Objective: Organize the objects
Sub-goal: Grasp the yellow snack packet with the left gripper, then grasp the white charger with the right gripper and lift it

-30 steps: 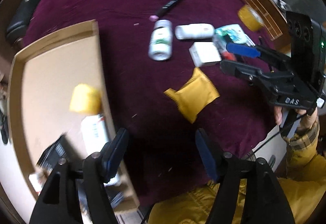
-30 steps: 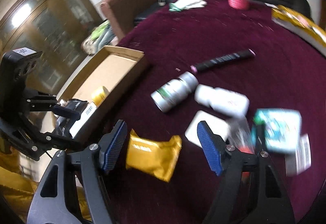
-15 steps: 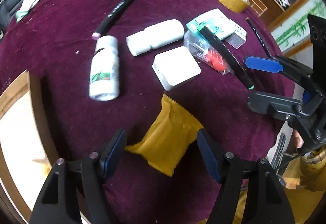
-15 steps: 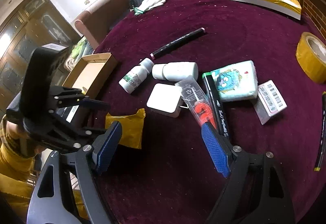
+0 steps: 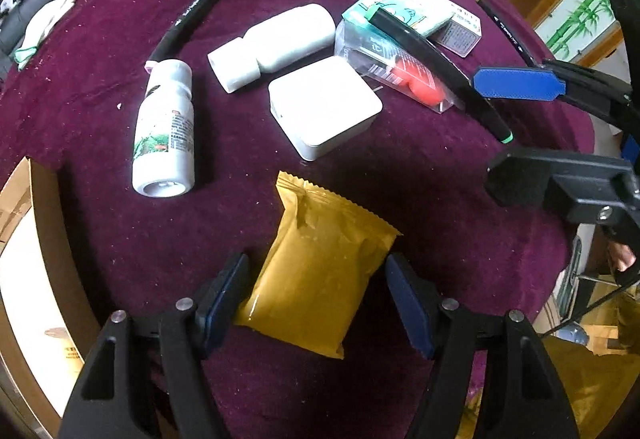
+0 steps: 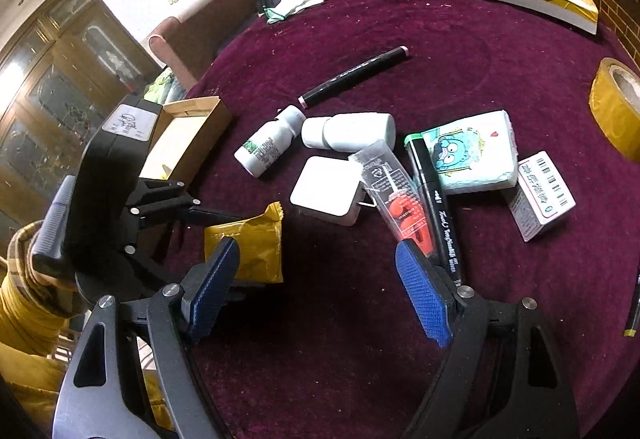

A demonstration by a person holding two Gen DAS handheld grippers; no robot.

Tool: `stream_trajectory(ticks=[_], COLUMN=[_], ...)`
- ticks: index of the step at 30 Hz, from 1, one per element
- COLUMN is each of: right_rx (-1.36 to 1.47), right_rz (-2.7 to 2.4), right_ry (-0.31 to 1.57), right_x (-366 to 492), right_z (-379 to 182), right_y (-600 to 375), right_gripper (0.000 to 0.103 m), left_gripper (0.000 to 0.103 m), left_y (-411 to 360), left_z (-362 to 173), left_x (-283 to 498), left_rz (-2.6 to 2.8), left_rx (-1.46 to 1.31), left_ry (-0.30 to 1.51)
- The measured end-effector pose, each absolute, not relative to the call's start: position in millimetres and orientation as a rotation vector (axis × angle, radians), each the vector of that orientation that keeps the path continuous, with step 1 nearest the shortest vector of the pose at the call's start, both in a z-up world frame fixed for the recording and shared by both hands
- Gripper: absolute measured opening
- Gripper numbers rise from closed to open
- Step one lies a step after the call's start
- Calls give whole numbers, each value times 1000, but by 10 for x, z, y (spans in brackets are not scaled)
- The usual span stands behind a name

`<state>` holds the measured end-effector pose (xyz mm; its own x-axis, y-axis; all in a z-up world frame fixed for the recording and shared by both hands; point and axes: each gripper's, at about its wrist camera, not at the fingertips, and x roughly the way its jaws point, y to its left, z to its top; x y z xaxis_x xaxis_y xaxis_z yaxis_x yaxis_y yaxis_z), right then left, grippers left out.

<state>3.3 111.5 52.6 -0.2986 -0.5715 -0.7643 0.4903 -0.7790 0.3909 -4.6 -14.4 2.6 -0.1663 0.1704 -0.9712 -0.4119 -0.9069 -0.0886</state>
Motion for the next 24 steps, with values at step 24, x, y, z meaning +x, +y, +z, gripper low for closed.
stream_trajectory(ticks=[24], right_rx=[1199], right_rz=[-1769], right_ry=[518], right_x=[-402], right_z=[385], right_y=[237], right_gripper=[78], left_gripper=[44], left_y=[-815], left_z=[66], left_x=[247], left_rz=[2162], left_rx=[-1804], left_ry=[-78])
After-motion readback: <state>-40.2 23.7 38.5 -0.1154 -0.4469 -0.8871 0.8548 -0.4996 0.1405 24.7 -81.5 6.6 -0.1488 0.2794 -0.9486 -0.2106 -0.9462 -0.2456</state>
